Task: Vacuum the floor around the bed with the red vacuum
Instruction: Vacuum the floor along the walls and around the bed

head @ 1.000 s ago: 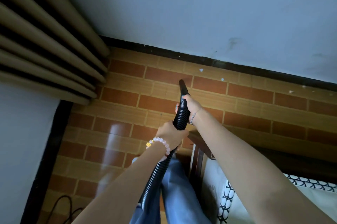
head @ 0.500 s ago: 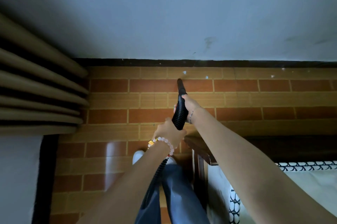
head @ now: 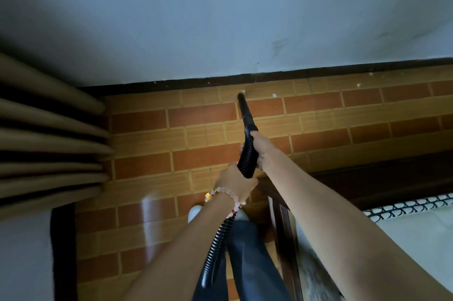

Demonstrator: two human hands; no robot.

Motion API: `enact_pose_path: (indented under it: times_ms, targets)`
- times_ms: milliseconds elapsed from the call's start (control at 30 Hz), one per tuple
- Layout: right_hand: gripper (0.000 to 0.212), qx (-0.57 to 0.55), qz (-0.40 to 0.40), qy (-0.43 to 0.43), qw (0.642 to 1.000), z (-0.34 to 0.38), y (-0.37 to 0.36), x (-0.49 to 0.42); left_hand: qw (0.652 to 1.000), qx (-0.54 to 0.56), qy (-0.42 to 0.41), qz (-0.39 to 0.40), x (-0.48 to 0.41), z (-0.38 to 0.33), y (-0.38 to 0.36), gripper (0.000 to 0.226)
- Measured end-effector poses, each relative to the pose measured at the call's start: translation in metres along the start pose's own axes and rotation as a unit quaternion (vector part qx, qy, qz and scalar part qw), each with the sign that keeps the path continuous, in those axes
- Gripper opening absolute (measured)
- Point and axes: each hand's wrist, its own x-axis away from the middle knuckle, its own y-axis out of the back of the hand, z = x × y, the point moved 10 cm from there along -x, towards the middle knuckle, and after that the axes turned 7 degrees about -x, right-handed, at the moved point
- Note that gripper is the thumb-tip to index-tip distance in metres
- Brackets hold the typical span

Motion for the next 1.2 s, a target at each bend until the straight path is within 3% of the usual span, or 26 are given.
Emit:
enact_pose_path:
  times_ms: [133,367,667,1000,1200]
  targets:
    - [0.025,-0.021,-0.013,-0.009,1.000,0.003,-0.005,-0.004,1.000,0.009,-0.001,0.015,-0.008,0.006,0.003,0.039]
    - [0.036,-0.001,-0.034,-0.014,0.999,-0.011,-0.006,-0.008,0.999,0.026,-0.007,0.036,-0.009,0.013,-0.004,0.040]
    - [0.022,-0.042,-0.027,-0.017,0.999,-0.016,0.004,-0.001,0.999,-0.003,-0.031,0.029,-0.005,0.014,-0.005,0.031]
    - [0.042,-0.081,-0.071,-0.017,0.994,-0.011,0.042,0.007,0.995,-0.070,-0.074,0.023,0.002,-0.015,-0.018,0.016]
    - [0.049,-0.154,-0.088,-0.012,0.984,-0.006,0.058,-0.013,0.986,-0.151,-0.065,-0.006,-0.009,-0.035,-0.023,0.027]
